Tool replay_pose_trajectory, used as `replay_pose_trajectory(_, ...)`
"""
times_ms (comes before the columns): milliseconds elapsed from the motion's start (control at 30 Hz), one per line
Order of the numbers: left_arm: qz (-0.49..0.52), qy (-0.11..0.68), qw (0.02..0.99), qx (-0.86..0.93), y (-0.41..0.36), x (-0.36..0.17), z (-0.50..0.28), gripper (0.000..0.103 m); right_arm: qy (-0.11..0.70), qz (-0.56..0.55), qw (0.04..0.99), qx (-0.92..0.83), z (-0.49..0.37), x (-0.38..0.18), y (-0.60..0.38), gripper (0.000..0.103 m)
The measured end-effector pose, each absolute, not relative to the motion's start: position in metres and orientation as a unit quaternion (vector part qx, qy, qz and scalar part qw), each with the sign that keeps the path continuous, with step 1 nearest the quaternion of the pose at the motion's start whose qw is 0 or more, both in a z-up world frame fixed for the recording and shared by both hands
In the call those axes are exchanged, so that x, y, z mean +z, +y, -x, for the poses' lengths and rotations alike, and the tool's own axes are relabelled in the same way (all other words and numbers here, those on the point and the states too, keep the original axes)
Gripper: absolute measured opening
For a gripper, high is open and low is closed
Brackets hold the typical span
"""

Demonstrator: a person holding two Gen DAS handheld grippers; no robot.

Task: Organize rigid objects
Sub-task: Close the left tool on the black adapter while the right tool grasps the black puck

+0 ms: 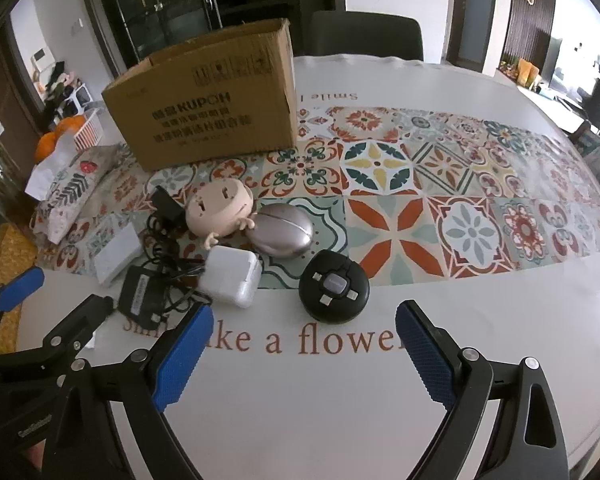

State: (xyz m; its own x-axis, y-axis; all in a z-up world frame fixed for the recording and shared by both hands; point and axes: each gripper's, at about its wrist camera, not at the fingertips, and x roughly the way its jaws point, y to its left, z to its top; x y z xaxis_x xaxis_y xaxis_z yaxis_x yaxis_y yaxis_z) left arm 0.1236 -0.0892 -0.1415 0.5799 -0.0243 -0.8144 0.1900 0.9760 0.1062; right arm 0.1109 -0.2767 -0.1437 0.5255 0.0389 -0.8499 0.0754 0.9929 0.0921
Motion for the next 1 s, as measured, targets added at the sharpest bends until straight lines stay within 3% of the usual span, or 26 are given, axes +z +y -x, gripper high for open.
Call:
replay_pose_trajectory(633,-0.094,0.505,0.857,-0.042,-0.097,-0.192,-0.155,0.077,0.513,-0.046,0.857,-0.002,-0.143,-0.186,-0.284,0.092)
replay_pose_trajectory(1000,-0.095,0.517,0.849,-0.050,-0.101,-0.204,-0.164,0.061,0.521,-0.033,0.853,-0.007,-0.154,-0.201,-0.286,0.083)
